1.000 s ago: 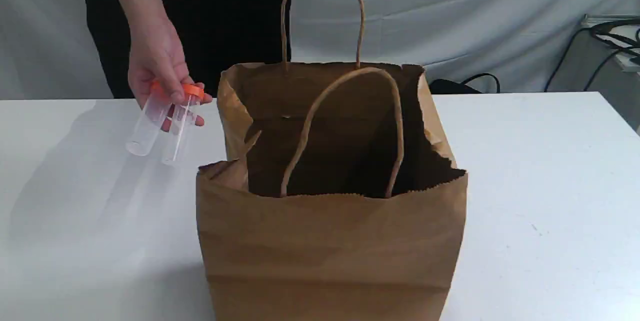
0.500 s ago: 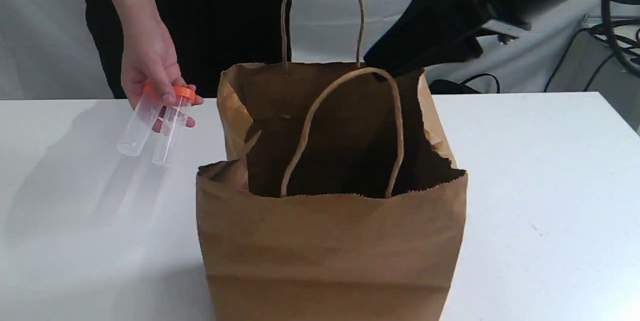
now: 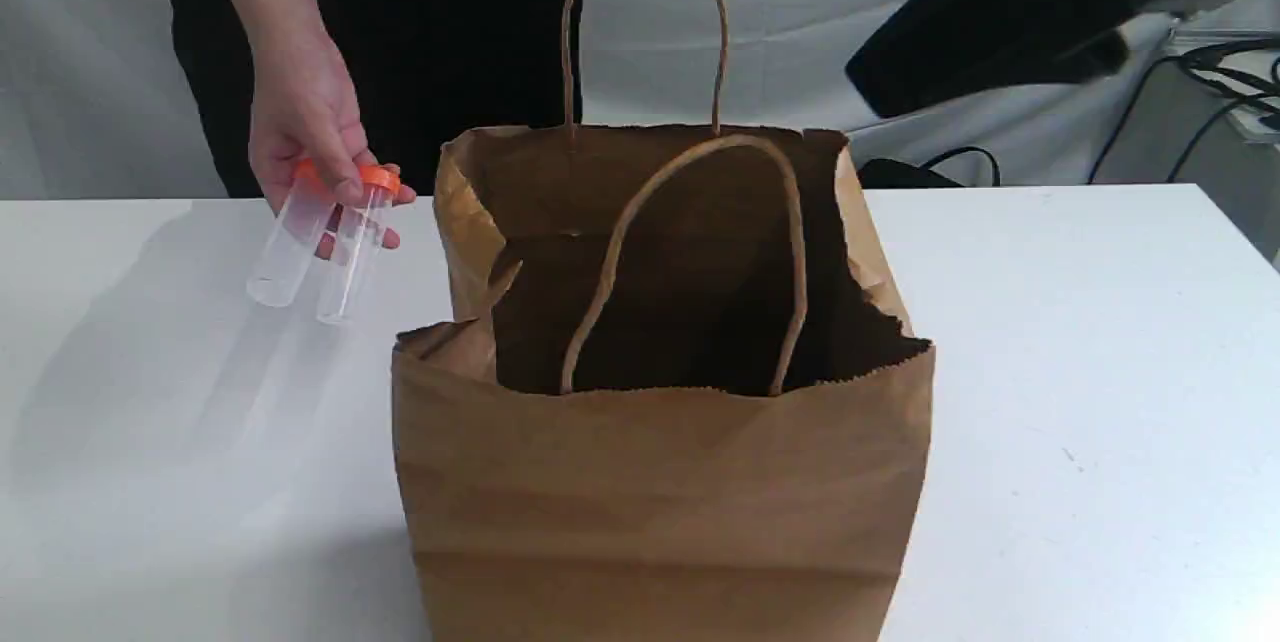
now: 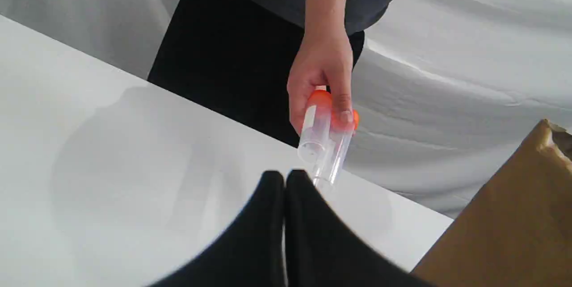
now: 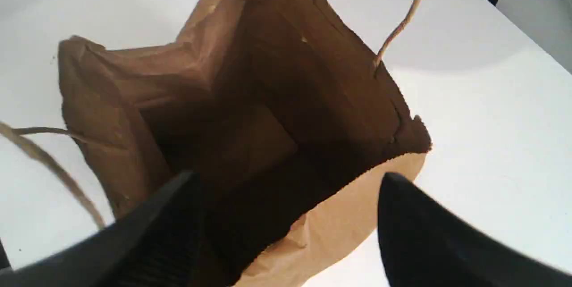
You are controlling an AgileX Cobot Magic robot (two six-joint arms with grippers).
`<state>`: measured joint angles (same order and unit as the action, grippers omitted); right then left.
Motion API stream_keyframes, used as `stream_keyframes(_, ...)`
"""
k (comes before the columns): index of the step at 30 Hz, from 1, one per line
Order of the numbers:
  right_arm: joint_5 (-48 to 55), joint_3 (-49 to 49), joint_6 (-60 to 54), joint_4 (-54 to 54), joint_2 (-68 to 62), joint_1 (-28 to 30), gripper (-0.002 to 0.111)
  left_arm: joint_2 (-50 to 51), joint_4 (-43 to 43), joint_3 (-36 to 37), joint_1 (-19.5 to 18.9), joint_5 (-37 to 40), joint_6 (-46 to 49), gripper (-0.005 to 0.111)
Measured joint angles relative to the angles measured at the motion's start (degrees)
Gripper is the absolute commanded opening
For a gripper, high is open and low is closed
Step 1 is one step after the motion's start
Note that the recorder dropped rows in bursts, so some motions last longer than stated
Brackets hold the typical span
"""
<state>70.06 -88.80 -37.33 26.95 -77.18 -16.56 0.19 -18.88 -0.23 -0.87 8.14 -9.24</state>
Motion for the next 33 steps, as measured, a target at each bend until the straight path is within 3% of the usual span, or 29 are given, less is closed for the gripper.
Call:
stream_keyframes(8, 0.00, 7.13, 0.21, 7.37, 2.51, -0.28, 0.057, 0.00, 0.00, 0.00, 0.00, 0.00, 0.00, 0.000)
stream_keyframes(14, 0.00, 10.10, -0.62, 7.60, 2.51, -4.74, 0.057, 0.00, 0.00, 0.00, 0.00, 0.00, 0.14, 0.000)
stream_keyframes(20, -0.02, 10.43, -1.25, 8.21, 2.51, -7.81, 0.057, 0.00, 0.00, 0.00, 0.00, 0.00, 0.14, 0.000)
stream_keyframes(33, -4.73, 10.43, -4.02, 8.56, -0.36, -7.93, 0.051, 0.00, 0.00, 0.00, 0.00, 0.00, 0.14, 0.000)
